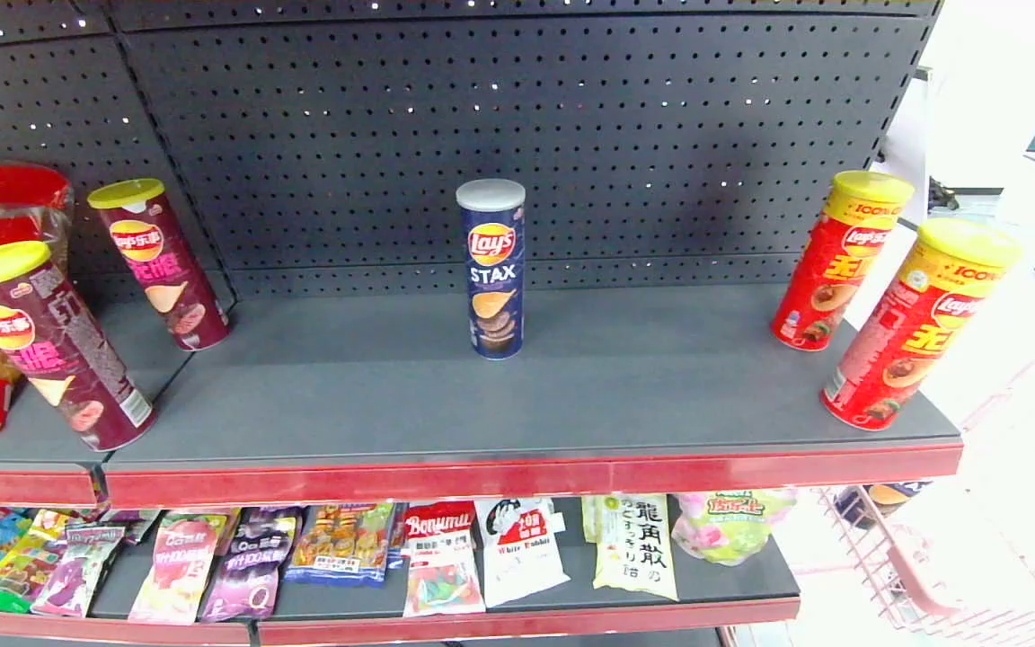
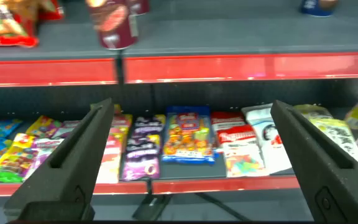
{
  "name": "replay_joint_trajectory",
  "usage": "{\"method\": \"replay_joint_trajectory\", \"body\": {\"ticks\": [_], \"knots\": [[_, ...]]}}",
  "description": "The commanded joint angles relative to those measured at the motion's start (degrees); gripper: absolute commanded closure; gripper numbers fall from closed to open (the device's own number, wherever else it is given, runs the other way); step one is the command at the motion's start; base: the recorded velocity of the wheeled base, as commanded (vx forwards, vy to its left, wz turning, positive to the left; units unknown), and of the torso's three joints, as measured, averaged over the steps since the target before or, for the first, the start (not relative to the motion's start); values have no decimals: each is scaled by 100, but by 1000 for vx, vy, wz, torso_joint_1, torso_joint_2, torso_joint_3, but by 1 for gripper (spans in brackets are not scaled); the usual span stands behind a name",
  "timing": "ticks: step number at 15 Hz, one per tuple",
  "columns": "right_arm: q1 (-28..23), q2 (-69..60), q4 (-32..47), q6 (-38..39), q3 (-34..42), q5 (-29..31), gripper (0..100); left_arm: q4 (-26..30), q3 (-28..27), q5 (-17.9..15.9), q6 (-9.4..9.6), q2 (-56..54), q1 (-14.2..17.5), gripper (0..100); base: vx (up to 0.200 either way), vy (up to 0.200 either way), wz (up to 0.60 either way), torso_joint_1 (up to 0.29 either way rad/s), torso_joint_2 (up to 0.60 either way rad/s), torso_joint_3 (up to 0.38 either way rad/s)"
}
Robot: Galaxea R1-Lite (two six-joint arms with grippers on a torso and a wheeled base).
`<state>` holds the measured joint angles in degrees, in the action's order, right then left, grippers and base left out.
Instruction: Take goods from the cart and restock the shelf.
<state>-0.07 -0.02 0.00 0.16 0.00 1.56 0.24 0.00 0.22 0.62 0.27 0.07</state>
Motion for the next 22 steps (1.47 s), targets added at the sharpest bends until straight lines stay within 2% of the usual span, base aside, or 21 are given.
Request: {"method": "replay_joint_trajectory", "body": {"ticks": [1, 14, 17, 22], "knots": [[-1, 2, 0, 2, 0, 2, 0, 2, 0, 4, -1, 0, 1, 0, 0, -200, 0, -2, -2, 7], [-1, 2, 0, 2, 0, -7, 0, 2, 0, -4, -1, 0, 1, 0, 0, -200, 0, 0, 2, 3], [-1, 2, 0, 2, 0, 2, 0, 2, 0, -4, -9, 0, 1, 0, 0, 0, 0, 0, 0, 0], [-1, 2, 0, 2, 0, 2, 0, 2, 0, -4, -18, 0, 1, 0, 0, 0, -600, 5, 0, 1]]}}
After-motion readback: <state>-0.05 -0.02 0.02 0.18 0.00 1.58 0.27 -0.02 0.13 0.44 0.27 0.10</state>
